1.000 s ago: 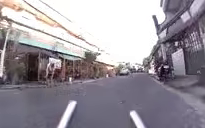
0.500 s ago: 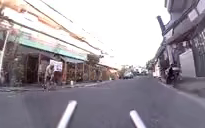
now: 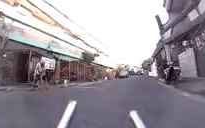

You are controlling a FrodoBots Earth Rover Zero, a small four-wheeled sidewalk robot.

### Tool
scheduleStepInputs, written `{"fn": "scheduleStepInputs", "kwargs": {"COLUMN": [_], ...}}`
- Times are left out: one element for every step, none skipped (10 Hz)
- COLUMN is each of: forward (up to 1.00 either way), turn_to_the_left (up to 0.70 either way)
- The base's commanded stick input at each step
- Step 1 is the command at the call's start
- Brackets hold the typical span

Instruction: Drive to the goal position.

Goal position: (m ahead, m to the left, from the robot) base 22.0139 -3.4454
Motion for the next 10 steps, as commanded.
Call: {"fn": "scheduleStepInputs", "kwargs": {"forward": [0.85, 0.85, 0.85, 0.85, 0.85, 0.85, 0.85, 0.85, 0.85, 0.85], "turn_to_the_left": [-0.34, -0.34, -0.34, -0.34, -0.34, -0.34, -0.34, -0.34, -0.07, 0.00]}}
